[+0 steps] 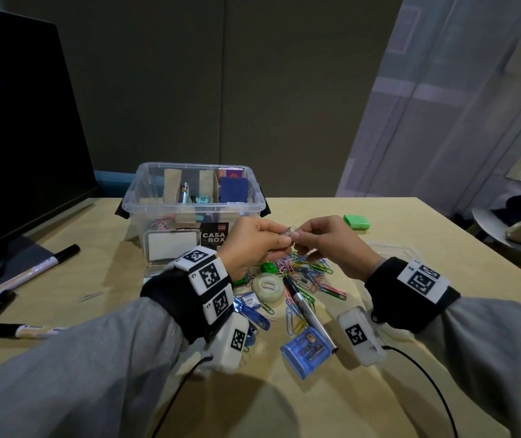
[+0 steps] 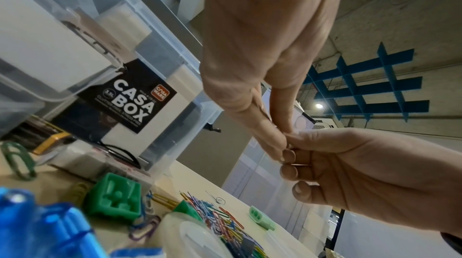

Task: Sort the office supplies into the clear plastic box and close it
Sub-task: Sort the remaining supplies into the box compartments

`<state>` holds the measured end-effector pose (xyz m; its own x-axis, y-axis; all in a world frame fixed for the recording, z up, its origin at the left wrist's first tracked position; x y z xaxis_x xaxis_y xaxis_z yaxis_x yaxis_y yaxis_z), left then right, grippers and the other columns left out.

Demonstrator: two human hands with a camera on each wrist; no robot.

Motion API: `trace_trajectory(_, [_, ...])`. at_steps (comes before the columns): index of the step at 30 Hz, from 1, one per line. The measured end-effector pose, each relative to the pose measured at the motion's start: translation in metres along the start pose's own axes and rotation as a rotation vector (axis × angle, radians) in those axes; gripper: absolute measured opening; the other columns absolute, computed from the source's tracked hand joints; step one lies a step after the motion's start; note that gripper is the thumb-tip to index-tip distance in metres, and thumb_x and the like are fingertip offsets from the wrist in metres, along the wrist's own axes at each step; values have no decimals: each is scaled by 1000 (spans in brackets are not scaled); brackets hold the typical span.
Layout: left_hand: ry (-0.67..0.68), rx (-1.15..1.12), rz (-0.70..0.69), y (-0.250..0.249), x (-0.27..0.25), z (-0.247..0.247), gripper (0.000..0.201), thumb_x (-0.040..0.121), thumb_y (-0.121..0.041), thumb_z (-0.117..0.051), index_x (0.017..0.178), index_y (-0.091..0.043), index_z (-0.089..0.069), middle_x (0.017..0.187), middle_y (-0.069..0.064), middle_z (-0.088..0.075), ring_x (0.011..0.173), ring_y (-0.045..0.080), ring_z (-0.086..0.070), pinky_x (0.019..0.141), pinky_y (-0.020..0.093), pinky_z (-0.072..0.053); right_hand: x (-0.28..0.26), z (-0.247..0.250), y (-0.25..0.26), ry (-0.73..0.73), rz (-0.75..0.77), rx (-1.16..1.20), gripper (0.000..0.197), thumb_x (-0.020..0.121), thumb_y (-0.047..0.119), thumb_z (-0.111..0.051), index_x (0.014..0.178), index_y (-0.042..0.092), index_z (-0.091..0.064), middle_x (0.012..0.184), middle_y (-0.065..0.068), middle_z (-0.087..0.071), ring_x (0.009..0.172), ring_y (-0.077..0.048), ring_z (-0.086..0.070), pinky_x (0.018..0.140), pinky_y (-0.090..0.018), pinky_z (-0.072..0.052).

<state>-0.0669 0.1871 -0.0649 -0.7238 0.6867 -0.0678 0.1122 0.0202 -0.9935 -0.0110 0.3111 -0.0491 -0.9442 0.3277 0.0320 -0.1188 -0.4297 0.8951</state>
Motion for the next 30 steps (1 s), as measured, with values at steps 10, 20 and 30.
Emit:
trace_trajectory(10, [-17, 187, -52, -3, 1, -5, 12, 91, 4, -59, 96, 11, -67, 81, 31, -62, 63, 27, -54, 59, 29, -44, 1, 7, 3, -64, 48, -107, 20, 88, 17, -70, 80, -1, -72, 73, -16, -70, 59, -12, -62, 54, -21, -49])
trace_trajectory(20, [-22, 159, 118, 16, -1, 10, 10, 96, 7, -51, 104, 2, -50, 93, 24, -61, 80, 29, -61, 72, 32, -47, 35, -20, -29, 239, -33, -1094, 28, 80, 22, -77, 105, 9, -71, 100, -5, -70, 82, -20, -58, 67, -25, -41])
trace_trajectory(30, [-43, 108, 122, 19, -1, 25, 8, 97, 0, -52, 97, -4, -60, 101, 19, -64, 75, 17, -69, 67, 22, -58, 36, -25, -30, 283, -32, -1103, 16, 90, 12, -64, 102, 8, -74, 101, -8, -73, 91, -21, -66, 70, -23, -43])
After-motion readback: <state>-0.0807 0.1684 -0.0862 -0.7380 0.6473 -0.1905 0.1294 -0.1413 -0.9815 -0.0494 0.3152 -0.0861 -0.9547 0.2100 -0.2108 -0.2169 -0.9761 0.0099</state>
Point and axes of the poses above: each hand's wrist, its own x-axis towards the middle knuckle, its own z-axis out of the back of the hand, y = z × x, the point moved 9 cm from there along x, towards the middle knuckle
